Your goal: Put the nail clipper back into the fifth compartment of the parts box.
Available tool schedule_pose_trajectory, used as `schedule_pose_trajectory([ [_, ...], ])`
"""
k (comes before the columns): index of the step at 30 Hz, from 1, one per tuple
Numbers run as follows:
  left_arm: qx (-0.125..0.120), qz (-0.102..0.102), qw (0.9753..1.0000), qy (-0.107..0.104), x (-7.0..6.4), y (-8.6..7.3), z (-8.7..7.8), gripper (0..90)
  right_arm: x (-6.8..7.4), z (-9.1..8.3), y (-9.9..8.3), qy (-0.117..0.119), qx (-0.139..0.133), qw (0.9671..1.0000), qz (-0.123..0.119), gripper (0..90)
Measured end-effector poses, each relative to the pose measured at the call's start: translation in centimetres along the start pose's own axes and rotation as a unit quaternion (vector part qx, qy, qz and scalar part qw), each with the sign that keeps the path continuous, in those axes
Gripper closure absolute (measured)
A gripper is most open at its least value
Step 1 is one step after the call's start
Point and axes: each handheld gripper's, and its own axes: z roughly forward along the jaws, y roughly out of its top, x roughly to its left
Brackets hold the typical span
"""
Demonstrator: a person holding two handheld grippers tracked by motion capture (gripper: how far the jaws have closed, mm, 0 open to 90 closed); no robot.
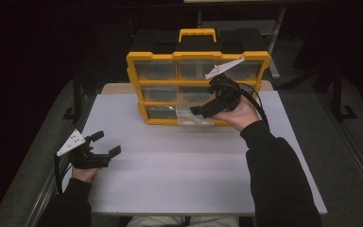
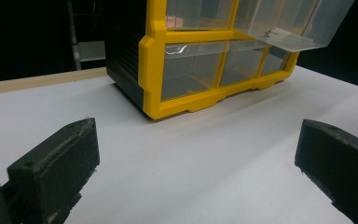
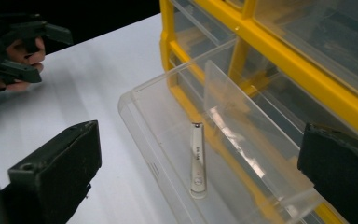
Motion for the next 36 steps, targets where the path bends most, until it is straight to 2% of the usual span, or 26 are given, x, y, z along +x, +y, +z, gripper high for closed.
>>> schedule_pose_trajectory([
  [8,-0.002,-0.001,1.0,0.0,0.0,0.0,0.0,0.0,-0.3,-0.8,-1.0,0.009,-0.01,0.9999,0.008,0.0],
  [25,0.001,0.0,1.0,-0.001,0.0,0.0,0.0,0.0,-1.1,-2.9,-4.6,0.001,-0.029,0.9992,0.027,0.0],
  [36,0.001,0.001,1.0,0.0,0.0,-0.1,0.0,0.0,-1.2,-3.3,-6.9,-0.001,-0.039,0.9985,0.037,0.0],
])
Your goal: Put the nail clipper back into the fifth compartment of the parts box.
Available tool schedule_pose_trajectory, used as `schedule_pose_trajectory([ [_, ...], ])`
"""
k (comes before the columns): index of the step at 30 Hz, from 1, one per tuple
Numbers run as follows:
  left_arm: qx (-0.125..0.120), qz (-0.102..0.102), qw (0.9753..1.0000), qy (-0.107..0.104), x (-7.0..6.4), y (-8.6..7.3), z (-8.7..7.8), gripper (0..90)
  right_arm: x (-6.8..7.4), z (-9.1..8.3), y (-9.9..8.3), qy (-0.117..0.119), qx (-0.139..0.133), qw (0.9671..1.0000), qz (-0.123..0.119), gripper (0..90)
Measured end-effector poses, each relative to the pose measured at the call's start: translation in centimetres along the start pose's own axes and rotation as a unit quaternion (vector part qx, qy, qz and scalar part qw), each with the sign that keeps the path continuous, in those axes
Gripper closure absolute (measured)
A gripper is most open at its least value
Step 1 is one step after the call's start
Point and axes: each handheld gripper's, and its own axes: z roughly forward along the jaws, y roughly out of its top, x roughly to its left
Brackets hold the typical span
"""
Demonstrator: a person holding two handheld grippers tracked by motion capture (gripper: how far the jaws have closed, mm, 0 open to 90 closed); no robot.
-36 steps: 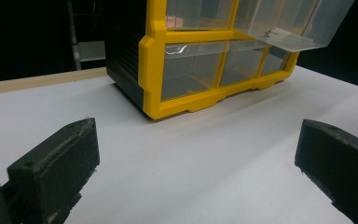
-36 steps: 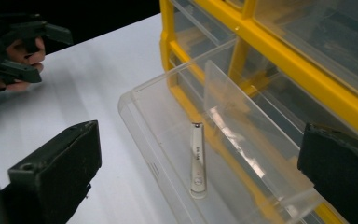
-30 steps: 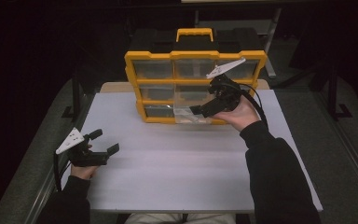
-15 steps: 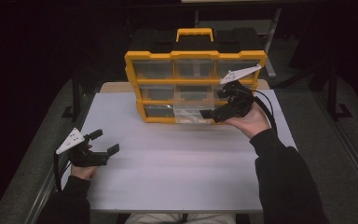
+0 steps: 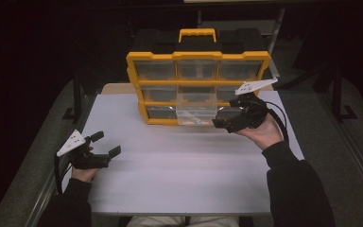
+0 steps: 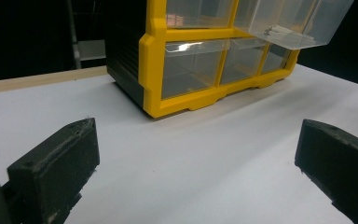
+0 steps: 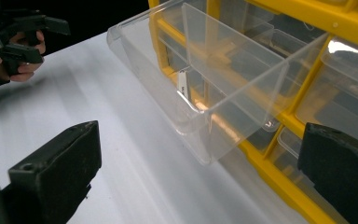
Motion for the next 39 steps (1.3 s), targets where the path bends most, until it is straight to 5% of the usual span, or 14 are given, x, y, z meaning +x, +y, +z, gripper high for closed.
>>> schedule_pose_trajectory([
  [39,0.002,0.001,1.0,0.0,-0.2,0.0,-0.2,0.0,-0.9,-0.9,-10.7,-0.027,-0.053,0.9974,0.04,0.0],
])
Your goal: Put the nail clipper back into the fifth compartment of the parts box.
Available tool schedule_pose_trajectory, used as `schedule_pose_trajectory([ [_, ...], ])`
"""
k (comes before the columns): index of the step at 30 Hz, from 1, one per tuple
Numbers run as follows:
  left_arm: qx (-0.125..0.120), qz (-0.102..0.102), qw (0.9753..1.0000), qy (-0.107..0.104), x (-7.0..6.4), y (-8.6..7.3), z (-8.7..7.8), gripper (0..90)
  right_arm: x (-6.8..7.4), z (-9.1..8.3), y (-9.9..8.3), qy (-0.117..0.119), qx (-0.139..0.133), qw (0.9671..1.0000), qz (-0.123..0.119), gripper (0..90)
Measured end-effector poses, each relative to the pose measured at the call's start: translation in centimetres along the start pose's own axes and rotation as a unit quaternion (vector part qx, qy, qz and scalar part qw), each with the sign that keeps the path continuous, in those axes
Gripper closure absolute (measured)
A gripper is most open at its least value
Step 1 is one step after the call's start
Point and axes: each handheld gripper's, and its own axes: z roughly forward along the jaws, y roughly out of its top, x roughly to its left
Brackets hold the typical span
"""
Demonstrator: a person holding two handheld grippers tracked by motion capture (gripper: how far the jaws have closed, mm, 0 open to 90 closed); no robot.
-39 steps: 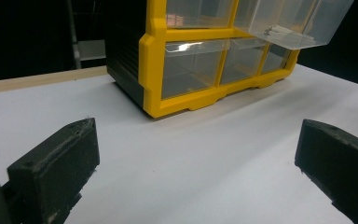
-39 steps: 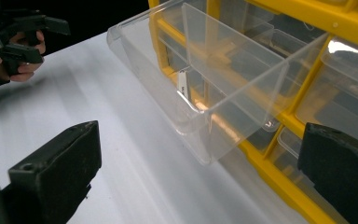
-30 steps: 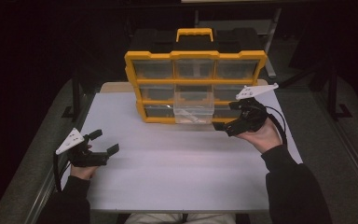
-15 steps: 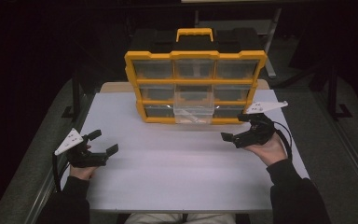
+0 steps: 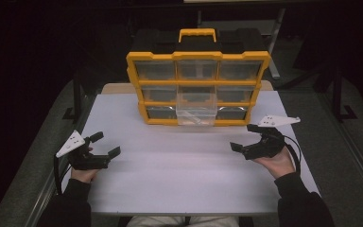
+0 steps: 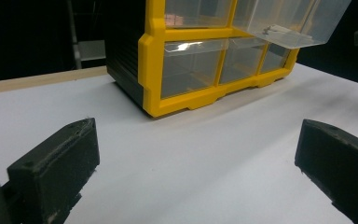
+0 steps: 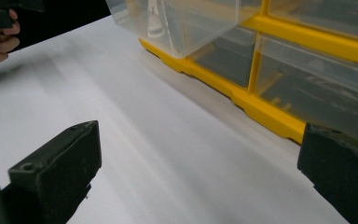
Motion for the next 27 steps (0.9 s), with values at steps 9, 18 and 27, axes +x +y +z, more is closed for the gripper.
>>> schedule_pose_trajectory([
  [9,0.003,0.001,1.0,0.0,0.0,0.0,0.0,0.0,0.0,-0.3,-1.6,-0.004,-0.01,0.9999,0.005,0.0],
  [18,0.002,0.001,1.0,0.0,0.0,0.0,0.0,0.0,0.0,-0.8,-3.3,-0.011,-0.027,0.9995,0.01,0.0],
  [27,0.0,0.002,1.0,0.0,0.0,0.0,0.0,0.0,-0.1,-1.4,-4.5,-0.022,-0.053,0.9982,0.019,0.0],
])
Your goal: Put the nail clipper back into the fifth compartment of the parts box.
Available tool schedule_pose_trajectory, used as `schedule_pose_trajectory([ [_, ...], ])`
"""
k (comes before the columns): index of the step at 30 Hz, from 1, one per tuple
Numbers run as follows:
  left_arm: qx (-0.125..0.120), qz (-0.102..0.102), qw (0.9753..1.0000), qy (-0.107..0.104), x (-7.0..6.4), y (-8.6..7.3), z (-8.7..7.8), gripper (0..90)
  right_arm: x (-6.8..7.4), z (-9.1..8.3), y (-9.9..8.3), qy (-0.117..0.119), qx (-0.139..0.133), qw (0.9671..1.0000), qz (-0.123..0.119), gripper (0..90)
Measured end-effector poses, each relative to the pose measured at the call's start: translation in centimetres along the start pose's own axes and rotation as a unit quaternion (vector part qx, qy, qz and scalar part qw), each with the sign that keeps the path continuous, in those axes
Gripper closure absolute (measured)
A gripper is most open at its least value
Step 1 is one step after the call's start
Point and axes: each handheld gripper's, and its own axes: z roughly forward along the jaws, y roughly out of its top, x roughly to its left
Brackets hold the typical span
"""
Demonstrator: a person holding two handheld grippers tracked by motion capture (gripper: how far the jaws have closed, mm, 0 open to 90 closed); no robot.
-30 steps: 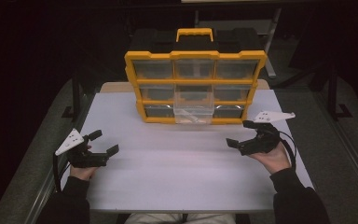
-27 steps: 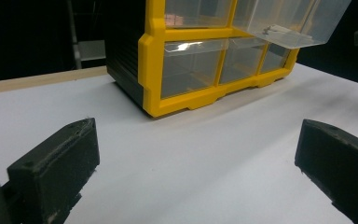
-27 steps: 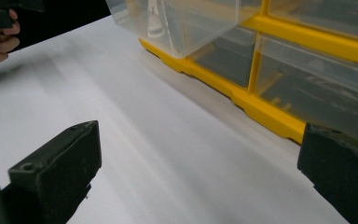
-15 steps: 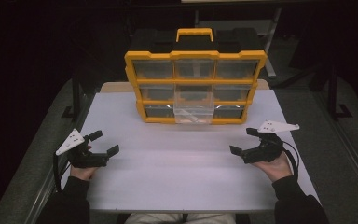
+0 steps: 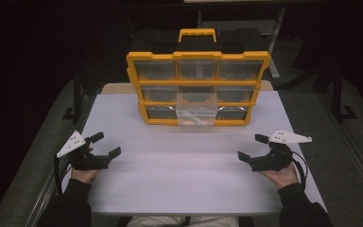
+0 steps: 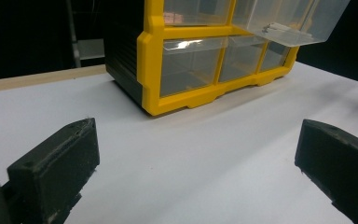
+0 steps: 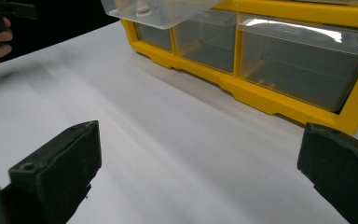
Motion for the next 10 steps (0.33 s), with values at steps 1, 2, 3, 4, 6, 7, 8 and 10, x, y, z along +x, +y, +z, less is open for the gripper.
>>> schedule_pose_trajectory([
  [1,-0.001,0.0,1.0,0.0,0.0,0.01,-0.01,0.0,-0.01,-0.07,-0.07,-0.004,-0.003,1.0,0.001,0.0],
  [2,-0.001,0.0,1.0,-0.001,0.0,0.02,-0.02,0.0,0.03,-0.19,-0.11,-0.009,-0.008,0.9999,-0.001,0.0],
  [3,-0.001,0.001,1.0,-0.001,-0.01,0.04,-0.02,0.0,0.09,-0.32,-0.15,-0.012,-0.015,0.9998,-0.002,0.0],
  [4,-0.001,0.001,1.0,-0.001,-0.03,0.05,-0.02,0.0,0.13,-0.43,-0.2,-0.014,-0.023,0.9996,-0.001,0.0],
  [6,-0.001,0.001,1.0,-0.002,-0.05,0.08,-0.04,0.0,0.16,-0.59,-0.31,-0.02,-0.035,0.9992,-0.001,0.0],
  [7,-0.002,0.0,1.0,-0.003,-0.06,0.08,-0.04,0.0,0.16,-0.61,-0.37,-0.02,-0.04,0.999,0.0,0.0],
  [8,-0.003,0.0,1.0,-0.003,-0.05,0.08,-0.05,0.0,0.16,-0.61,-0.45,-0.022,-0.042,0.9989,0.0,0.0],
  [10,-0.003,-0.001,1.0,-0.002,-0.01,0.09,-0.08,0.0,0.16,-0.47,-0.63,-0.027,-0.038,0.9989,0.002,0.0],
])
